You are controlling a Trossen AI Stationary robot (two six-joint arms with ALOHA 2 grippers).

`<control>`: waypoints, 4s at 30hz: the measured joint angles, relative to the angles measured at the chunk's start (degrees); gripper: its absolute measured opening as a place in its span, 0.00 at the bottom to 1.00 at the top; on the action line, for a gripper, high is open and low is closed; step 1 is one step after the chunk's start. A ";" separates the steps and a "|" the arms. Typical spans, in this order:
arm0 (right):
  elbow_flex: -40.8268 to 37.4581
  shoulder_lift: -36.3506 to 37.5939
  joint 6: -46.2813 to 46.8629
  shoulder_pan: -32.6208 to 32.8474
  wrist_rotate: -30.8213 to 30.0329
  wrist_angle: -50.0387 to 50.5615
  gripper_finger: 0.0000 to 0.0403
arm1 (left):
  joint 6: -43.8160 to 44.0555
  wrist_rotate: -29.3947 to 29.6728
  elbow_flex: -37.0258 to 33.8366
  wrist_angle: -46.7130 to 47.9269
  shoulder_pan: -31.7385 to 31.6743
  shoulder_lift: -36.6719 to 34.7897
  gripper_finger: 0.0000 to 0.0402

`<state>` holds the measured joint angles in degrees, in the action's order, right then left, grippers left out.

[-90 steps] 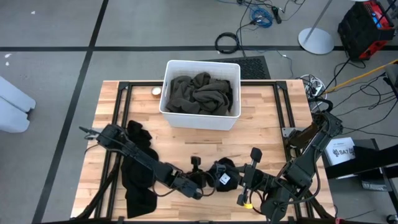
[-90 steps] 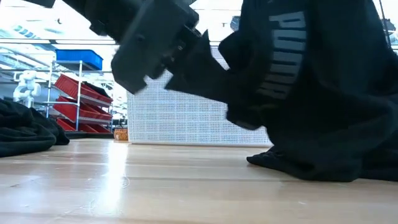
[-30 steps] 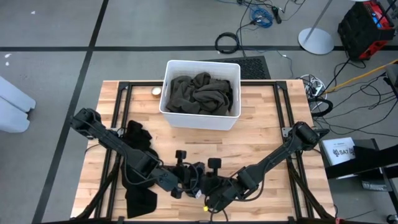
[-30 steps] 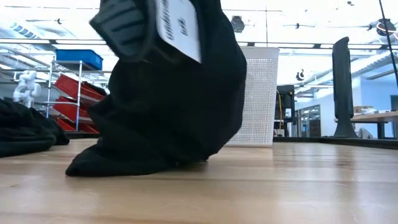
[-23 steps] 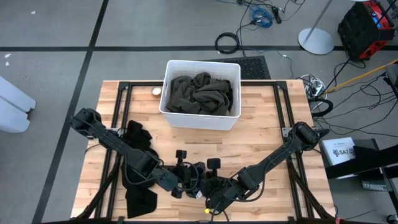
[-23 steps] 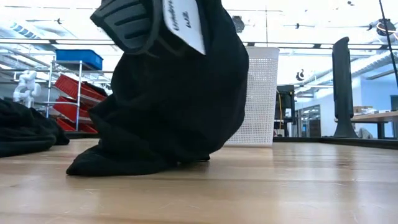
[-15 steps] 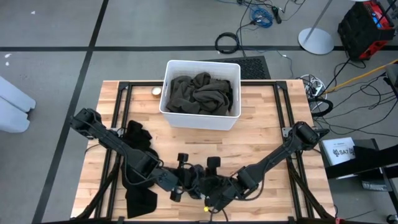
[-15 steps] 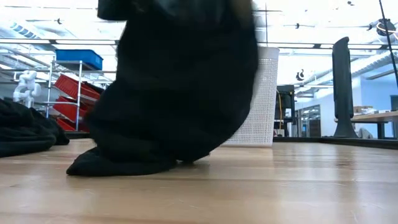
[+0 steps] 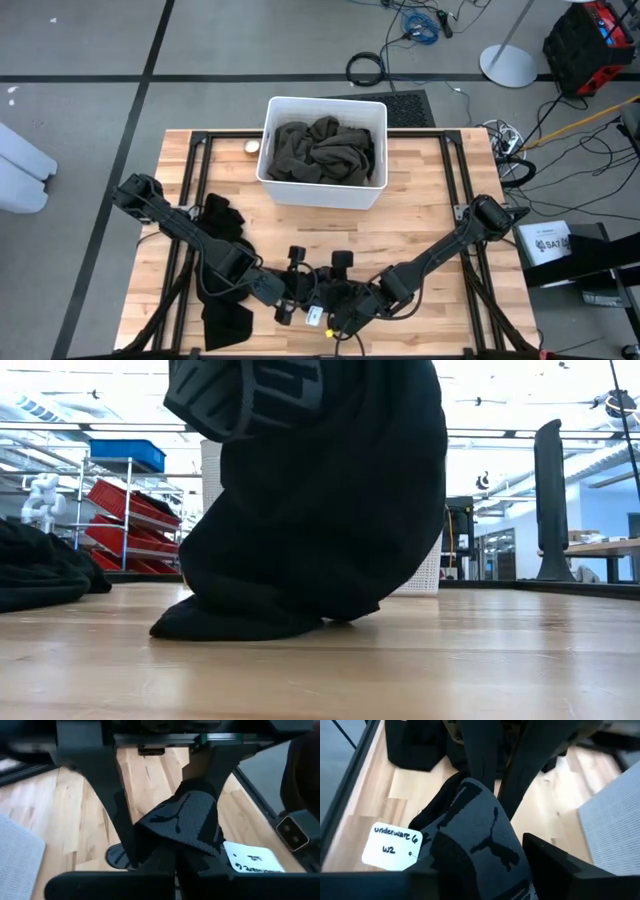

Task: Fold laundry
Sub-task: Fold the black underwear, then put the folded black underwear into the white laundry bin

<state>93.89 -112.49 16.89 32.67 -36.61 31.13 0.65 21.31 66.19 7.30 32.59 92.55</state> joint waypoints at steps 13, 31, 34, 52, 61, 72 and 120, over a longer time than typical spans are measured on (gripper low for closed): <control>0.00 -0.02 1.67 -0.92 3.61 2.88 0.04 | -1.43 9.05 1.36 5.89 0.24 0.01 0.26; 0.00 7.04 12.34 4.90 -19.10 18.33 0.03 | 13.50 24.34 2.52 33.01 -3.33 -14.10 0.41; 0.00 6.66 15.49 5.92 -15.50 17.91 0.03 | 13.89 24.32 0.27 30.00 -3.03 -15.13 0.41; 0.00 -4.12 30.78 0.56 19.00 16.78 0.11 | 14.07 23.94 -4.35 24.37 -2.83 -14.91 0.41; 0.00 -10.15 21.31 -1.72 17.01 20.80 0.36 | 14.07 23.66 -4.35 24.46 -2.57 -14.91 0.41; -0.32 -10.32 23.24 -2.27 17.37 22.19 0.56 | 14.09 23.52 -4.35 24.35 -2.57 -14.91 0.41; -1.57 7.23 15.50 -3.46 19.11 22.27 0.03 | 13.91 21.92 -4.35 23.64 -2.52 -14.91 0.41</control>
<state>92.32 -105.26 32.39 29.21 -17.50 53.40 14.56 43.23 61.84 30.95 30.07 77.65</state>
